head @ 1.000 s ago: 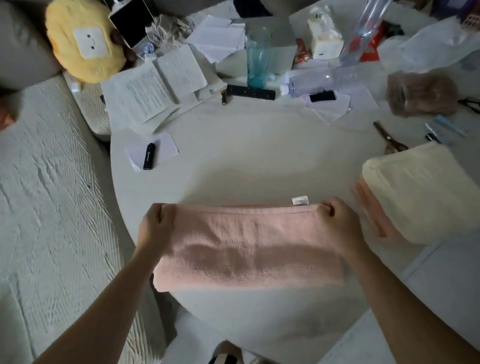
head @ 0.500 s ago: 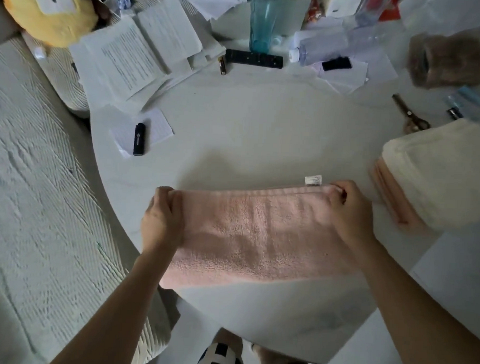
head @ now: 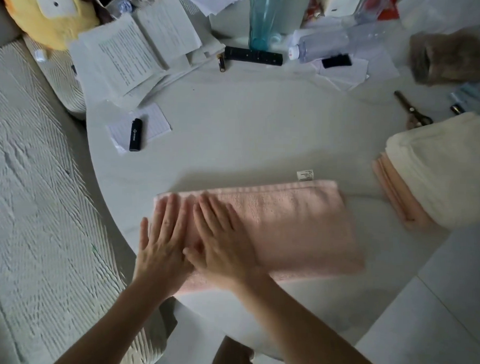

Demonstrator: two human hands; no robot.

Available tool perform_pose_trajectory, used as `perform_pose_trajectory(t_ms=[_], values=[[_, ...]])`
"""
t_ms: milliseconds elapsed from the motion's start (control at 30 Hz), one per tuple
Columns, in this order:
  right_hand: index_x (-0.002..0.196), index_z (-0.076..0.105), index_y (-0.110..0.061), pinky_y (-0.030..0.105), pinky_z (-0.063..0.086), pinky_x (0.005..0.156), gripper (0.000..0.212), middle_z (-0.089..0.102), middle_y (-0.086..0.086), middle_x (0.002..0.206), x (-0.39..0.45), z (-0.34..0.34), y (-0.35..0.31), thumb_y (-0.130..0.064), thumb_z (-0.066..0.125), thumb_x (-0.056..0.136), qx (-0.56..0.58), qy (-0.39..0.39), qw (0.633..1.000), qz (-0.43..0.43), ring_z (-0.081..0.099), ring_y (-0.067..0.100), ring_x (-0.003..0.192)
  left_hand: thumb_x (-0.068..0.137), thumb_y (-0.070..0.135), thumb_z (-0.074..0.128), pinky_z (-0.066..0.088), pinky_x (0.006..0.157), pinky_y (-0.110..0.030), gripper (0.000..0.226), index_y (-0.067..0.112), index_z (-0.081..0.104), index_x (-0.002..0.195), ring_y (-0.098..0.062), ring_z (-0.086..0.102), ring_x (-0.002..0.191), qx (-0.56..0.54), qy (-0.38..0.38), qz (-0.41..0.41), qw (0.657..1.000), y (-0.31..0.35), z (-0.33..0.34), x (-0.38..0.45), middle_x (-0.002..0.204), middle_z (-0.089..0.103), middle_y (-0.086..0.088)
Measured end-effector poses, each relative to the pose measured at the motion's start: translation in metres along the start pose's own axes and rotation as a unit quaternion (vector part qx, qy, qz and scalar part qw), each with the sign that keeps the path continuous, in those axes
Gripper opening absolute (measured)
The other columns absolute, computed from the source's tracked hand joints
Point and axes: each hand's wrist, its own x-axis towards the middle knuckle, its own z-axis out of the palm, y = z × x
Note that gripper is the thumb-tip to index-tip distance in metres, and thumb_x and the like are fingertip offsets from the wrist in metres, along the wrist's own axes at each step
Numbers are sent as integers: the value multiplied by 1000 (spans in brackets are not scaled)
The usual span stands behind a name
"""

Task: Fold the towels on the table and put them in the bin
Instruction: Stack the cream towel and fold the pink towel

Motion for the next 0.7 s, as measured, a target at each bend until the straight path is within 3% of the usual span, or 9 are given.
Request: perform_pose_trajectory(t_ms=[100, 233, 367, 500, 600, 700], values=[[157, 20, -10, 46, 12, 123, 77, 10, 10, 167, -22, -6, 61, -58, 29, 98, -43, -3, 999, -15, 1, 24, 154, 101, 56, 18, 5, 120, -59, 72, 25, -9, 159, -22, -13, 154, -19, 15, -4, 1000, 3, 4, 3, 168, -15, -1], [157, 20, -7, 46, 15, 123, 74, 14, 13, 166, -67, -17, 144, -54, 25, 100, -98, 13, 993, 65, 12, 28, 153, 100, 60, 14, 4, 120, -60, 71, 28, -10, 159, -21, -14, 154, -5, 17, -11, 1000, 5, 4, 3, 168, -15, 1], [157, 16, -2, 51, 17, 122, 71, 9, 16, 166, -98, -35, 189, -45, 12, 100, -135, -8, 980, 148, 9, 30, 154, 98, 61, 9, 2, 122, -60, 73, 26, -12, 159, -21, -18, 153, 0, 11, -11, 1000, 14, 0, -1, 167, -18, -1], [155, 17, 2, 52, 8, 123, 75, 11, 20, 164, -83, -41, 151, -43, 13, 96, -104, 44, 972, 208, 10, 32, 153, 94, 62, 12, 0, 122, -58, 85, 9, 1, 160, -28, -17, 153, 22, -6, -35, 999, 26, -3, -8, 167, -15, -11], [155, 18, 2, 51, 9, 124, 74, 10, 20, 164, -55, -25, 69, -43, 23, 96, -10, 83, 990, 111, 7, 33, 153, 92, 54, 18, -2, 123, -53, 83, 1, 20, 156, -31, -7, 154, 24, -5, -4, 1000, 38, -10, -5, 167, -3, -16], [157, 9, -3, 50, 9, 123, 72, 1, 15, 166, -51, 1, 21, -48, 18, 102, -9, 18, 1000, 6, -4, 29, 154, 97, 50, 12, 3, 124, -53, 73, 13, 9, 160, -25, -6, 155, 46, 18, 52, 997, 35, 1, -15, 168, -4, -8]])
